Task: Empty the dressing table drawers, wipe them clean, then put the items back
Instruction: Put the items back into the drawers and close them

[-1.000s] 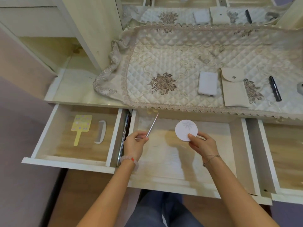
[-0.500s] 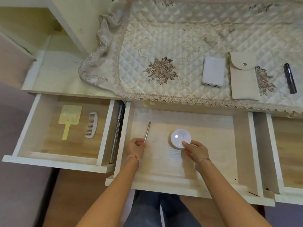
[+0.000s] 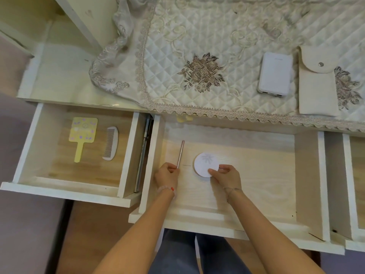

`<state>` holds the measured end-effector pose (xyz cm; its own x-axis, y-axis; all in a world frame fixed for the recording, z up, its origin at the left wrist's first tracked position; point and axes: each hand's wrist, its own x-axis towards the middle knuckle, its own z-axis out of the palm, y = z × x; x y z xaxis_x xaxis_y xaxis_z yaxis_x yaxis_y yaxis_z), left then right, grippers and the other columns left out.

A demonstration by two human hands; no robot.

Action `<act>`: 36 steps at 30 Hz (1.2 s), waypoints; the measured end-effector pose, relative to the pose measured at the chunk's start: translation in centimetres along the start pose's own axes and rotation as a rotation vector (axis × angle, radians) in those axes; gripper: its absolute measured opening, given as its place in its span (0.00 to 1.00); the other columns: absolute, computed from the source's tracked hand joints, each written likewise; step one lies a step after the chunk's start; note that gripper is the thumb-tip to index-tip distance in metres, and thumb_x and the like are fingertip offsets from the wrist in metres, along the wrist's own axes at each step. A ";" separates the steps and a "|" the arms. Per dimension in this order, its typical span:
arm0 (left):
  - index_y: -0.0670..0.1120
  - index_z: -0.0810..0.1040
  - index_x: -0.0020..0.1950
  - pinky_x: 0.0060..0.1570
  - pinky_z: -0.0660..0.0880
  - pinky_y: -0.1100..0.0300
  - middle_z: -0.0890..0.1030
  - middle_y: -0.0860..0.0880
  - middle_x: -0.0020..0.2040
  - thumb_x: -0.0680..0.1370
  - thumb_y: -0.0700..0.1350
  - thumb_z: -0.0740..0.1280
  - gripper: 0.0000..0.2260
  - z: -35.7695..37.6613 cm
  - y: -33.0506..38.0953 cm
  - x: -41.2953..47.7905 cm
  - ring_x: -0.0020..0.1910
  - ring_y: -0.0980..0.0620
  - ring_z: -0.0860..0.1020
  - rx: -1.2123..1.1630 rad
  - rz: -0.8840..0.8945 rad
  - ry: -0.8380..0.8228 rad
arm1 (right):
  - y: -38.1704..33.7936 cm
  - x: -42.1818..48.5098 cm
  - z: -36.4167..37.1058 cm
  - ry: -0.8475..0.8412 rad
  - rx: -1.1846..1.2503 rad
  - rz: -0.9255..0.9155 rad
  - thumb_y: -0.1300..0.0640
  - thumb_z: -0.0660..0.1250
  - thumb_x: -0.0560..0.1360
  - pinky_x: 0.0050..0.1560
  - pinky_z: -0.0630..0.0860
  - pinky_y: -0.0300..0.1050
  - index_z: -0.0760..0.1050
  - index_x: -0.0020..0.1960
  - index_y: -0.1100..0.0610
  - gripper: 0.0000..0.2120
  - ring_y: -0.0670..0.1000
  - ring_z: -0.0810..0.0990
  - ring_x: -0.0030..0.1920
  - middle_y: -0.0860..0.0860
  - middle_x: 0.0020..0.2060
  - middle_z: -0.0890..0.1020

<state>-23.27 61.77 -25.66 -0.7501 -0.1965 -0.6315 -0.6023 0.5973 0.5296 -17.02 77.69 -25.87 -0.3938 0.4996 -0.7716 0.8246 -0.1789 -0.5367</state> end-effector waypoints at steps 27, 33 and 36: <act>0.42 0.75 0.57 0.45 0.72 0.60 0.77 0.46 0.51 0.78 0.43 0.64 0.09 -2.7 1.1 -1.2 0.49 0.50 0.76 0.320 0.404 -0.048 | -0.7 -2.2 -1.0 0.096 -0.203 -0.247 0.52 0.69 0.72 0.51 0.70 0.43 0.72 0.60 0.56 0.18 0.53 0.77 0.54 0.49 0.49 0.78; 0.40 0.74 0.63 0.53 0.72 0.54 0.78 0.43 0.58 0.77 0.42 0.65 0.15 -5.9 3.3 -2.6 0.57 0.44 0.75 0.455 0.853 0.034 | -3.9 -4.6 -5.3 0.145 -0.438 -0.700 0.54 0.67 0.74 0.63 0.64 0.44 0.67 0.68 0.57 0.25 0.53 0.69 0.65 0.53 0.65 0.72; 0.39 0.77 0.57 0.48 0.75 0.55 0.81 0.43 0.51 0.74 0.43 0.68 0.14 -7.1 4.8 -3.0 0.50 0.43 0.80 0.534 1.065 0.187 | -5.2 -5.9 -6.9 0.219 -0.565 -0.859 0.53 0.67 0.75 0.65 0.62 0.44 0.65 0.70 0.57 0.26 0.55 0.67 0.67 0.54 0.65 0.72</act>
<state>-25.91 59.71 -17.20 -0.8567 0.5070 0.0946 0.4982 0.7661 0.4061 -16.18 81.54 -16.21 -0.9005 0.4235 -0.0987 0.3949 0.7011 -0.5937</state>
